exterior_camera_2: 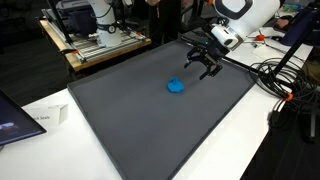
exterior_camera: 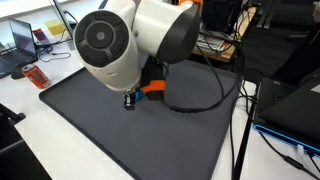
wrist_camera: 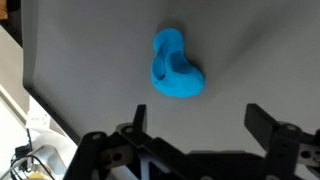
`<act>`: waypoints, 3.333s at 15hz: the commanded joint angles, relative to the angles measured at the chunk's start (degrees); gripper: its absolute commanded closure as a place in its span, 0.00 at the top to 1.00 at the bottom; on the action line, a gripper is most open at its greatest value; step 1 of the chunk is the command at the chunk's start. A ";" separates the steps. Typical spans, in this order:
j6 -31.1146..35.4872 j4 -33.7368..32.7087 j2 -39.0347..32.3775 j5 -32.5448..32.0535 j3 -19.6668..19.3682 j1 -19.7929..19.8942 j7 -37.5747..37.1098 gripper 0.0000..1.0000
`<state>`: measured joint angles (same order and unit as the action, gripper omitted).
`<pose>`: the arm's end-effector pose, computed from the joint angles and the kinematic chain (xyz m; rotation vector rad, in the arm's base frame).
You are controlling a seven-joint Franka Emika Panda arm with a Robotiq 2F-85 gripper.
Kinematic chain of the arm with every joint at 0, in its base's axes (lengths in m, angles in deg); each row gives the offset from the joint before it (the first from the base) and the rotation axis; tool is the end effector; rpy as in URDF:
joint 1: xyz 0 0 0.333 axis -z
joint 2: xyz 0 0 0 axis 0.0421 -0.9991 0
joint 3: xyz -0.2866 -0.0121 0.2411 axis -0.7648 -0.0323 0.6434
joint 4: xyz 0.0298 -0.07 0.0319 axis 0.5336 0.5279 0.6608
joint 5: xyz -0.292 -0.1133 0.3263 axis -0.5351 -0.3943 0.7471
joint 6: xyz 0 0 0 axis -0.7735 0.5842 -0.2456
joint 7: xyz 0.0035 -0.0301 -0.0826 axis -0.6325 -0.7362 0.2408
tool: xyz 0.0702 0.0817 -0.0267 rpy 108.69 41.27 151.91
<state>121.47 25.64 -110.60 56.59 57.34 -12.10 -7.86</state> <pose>0.8288 0.1558 0.2250 2.2940 -1.1696 -0.1478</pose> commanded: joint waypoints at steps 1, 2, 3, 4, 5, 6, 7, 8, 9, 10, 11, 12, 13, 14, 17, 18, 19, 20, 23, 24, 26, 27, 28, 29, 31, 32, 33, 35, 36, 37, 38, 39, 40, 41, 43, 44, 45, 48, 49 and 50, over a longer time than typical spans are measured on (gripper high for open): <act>0.28 3.84 2.65 0.73 1.26 2.71 6.76 1.00; 0.76 4.20 2.91 0.75 1.35 3.37 8.35 1.00; 0.59 4.49 3.14 0.84 1.51 3.97 10.09 1.00; 0.99 5.39 3.86 0.99 1.81 4.69 12.04 1.00; 1.51 6.48 4.71 1.17 2.10 5.31 13.72 1.00; 1.57 7.75 5.76 1.44 2.43 6.00 15.50 1.00; 1.62 8.77 6.64 1.66 2.72 6.62 17.13 1.00; 1.74 9.84 7.55 1.93 3.04 7.24 18.57 1.00; 1.91 10.98 8.51 2.23 3.36 7.99 19.95 1.00; 2.36 12.26 9.54 2.60 3.90 8.87 21.79 1.00; 2.76 13.16 10.24 3.19 4.50 9.78 23.69 1.00; 2.73 13.85 10.78 3.72 4.93 10.47 25.24 1.00; 2.64 14.39 11.26 4.44 5.39 11.25 26.64 1.00; 2.89 14.77 11.59 7.19 3.02 10.28 28.97 1.00; 2.49 15.74 12.36 11.14 2.42 11.13 33.08 1.00; 2.57 15.89 12.45 12.28 2.20 11.29 34.14 1.00; 2.60 16.12 12.59 13.32 2.03 11.47 35.32 1.00; 2.82 16.43 12.73 14.26 1.92 11.68 36.60 1.00; 4.09 17.11 12.74 16.67 1.44 12.43 40.01 1.00; 4.47 17.24 12.64 17.34 1.24 12.66 40.93 1.00; 6.04 18.15 12.66 18.77 0.91 13.42 42.77 1.00; 7.08 18.75 12.70 19.49 0.84 13.92 43.60 1.00; 8.24 19.46 12.75 20.17 0.77 14.47 44.51 1.00; 9.26 20.07 12.83 20.90 0.76 15.02 45.45 1.00; 10.87 21.31 12.83 22.27 0.69 16.17 47.14 1.00; 11.96 22.07 12.96 23.19 0.84 16.92 48.24 1.00; 12.79 22.76 13.05 24.15 0.99 17.63 49.31 1.00; 15.27 24.53 13.38 26.39 1.16 19.01 50.95 1.00; 16.75 25.47 13.57 27.49 1.19 19.61 51.62 1.00; 18.45 26.73 13.89 28.82 1.34 20.32 52.47 1.00; 20.03 27.87 14.13 30.19 1.55 21.05 53.52 1.00; 21.53 29.19 14.48 31.50 1.71 21.73 54.64 1.00; 23.16 30.81 15.03 32.91 1.86 22.42 55.80 1.00; 24.84 32.65 15.78 34.35 2.08 23.15 57.25 1.00; 28.50 36.71 17.56 36.86 2.52 24.44 60.81 1.00; 30.20 38.88 18.62 37.84 2.60 24.93 62.50 1.00; 31.97 41.04 19.69 38.84 2.77 25.49 64.30 1.00; 37.21 47.88 23.41 41.58 3.07 26.74 68.91 1.00; 39.30 50.15 24.67 42.50 3.29 27.09 70.58 1.00; 41.26 52.25 25.83 43.34 3.52 27.34 72.10 1.00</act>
<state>156.88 68.38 -90.93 96.45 59.37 13.58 59.10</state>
